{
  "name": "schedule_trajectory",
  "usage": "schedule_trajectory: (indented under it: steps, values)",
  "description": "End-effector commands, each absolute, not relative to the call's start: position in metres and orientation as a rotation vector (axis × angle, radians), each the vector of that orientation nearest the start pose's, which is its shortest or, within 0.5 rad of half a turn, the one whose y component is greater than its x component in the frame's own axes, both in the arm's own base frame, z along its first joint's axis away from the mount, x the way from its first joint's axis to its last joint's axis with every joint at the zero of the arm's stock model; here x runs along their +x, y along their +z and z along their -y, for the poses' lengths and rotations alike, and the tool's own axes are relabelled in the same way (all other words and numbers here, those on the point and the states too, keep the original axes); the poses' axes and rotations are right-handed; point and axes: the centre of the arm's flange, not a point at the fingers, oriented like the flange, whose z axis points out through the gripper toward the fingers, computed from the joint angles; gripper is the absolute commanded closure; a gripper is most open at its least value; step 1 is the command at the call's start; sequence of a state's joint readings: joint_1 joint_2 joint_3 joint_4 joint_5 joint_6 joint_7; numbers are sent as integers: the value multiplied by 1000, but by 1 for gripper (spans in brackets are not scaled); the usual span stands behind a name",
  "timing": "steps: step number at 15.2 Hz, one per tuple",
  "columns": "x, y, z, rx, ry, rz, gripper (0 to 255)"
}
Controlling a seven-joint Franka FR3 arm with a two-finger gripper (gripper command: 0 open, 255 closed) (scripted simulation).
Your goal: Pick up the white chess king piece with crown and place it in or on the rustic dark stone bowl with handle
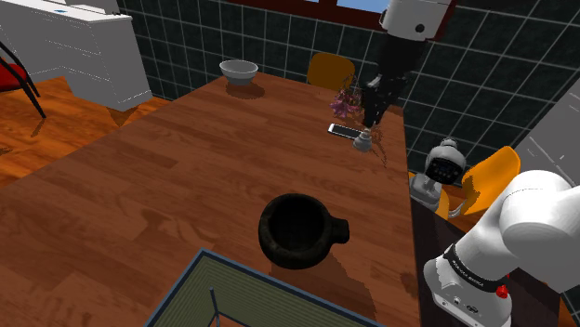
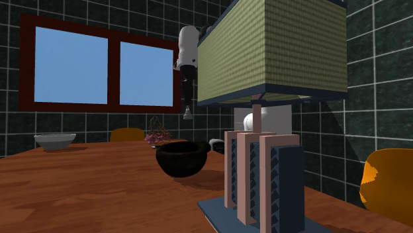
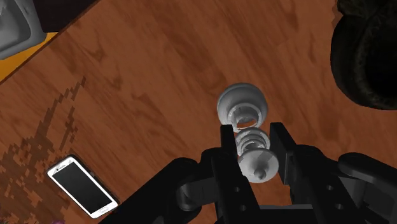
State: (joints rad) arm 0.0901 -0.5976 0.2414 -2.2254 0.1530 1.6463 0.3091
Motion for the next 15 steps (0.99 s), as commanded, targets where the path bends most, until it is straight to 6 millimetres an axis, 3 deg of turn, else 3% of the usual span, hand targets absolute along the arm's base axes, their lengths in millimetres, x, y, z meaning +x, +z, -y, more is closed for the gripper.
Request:
schedule_trajectory:
  steps: [1, 14, 15]
  values:
    - [338, 587, -178, -3122, 0, -48, 255]
    - [307, 600, -346, -3122, 0, -48, 255]
    - [303, 601, -368, -3122, 0, -48, 255]
